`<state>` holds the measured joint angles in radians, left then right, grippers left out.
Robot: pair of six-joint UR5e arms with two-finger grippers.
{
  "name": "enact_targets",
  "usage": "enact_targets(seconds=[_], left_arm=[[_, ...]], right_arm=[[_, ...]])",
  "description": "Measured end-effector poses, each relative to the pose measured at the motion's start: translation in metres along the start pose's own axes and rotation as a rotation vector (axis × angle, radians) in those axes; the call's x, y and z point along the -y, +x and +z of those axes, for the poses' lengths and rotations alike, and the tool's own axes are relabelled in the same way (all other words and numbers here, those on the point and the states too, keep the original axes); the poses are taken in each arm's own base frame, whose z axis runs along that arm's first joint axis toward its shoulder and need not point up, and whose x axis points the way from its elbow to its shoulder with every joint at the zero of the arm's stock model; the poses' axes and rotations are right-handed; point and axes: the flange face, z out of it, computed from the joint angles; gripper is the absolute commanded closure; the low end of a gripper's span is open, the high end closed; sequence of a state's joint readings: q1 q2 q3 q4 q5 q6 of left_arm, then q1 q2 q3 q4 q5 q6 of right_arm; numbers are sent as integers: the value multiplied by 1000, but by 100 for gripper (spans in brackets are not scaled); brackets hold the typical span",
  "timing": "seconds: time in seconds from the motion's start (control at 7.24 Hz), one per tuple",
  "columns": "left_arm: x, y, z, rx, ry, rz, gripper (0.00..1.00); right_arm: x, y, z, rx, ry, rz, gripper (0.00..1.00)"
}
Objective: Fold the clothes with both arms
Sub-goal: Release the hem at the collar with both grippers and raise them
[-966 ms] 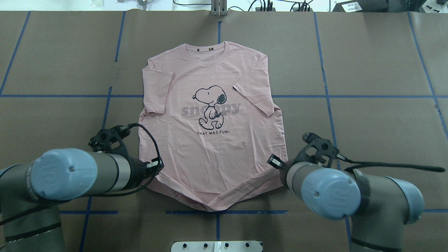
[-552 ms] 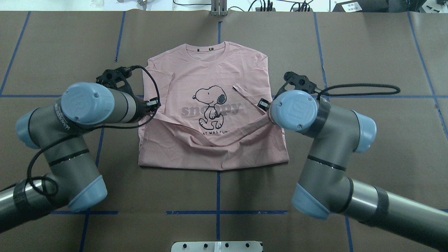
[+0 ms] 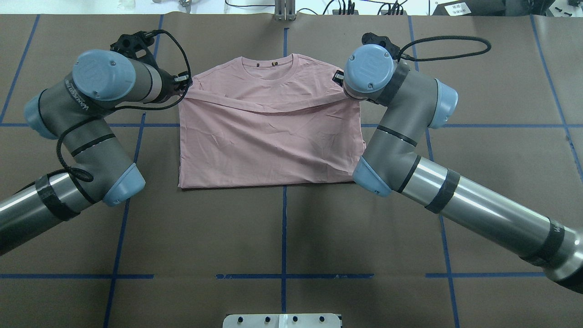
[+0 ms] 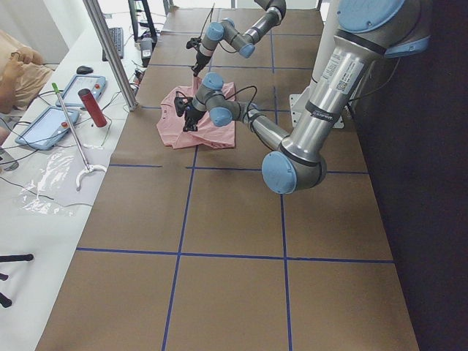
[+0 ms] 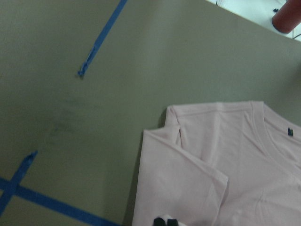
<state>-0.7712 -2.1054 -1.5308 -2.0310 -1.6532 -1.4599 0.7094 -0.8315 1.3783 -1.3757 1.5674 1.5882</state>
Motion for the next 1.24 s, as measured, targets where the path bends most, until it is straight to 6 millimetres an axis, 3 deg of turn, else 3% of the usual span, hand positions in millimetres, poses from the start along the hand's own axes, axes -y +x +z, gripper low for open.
enact_targets(seconds=[0.28, 0.55, 1.24], left_arm=[[23, 7, 19, 10, 25, 8, 100], [37, 1, 44, 6, 40, 18, 100], [41, -7, 80, -23, 45, 22, 100]], right_arm=[[27, -9, 14, -32, 12, -30, 100], [43, -33, 25, -54, 20, -36, 100], [46, -32, 65, -76, 22, -40, 100]])
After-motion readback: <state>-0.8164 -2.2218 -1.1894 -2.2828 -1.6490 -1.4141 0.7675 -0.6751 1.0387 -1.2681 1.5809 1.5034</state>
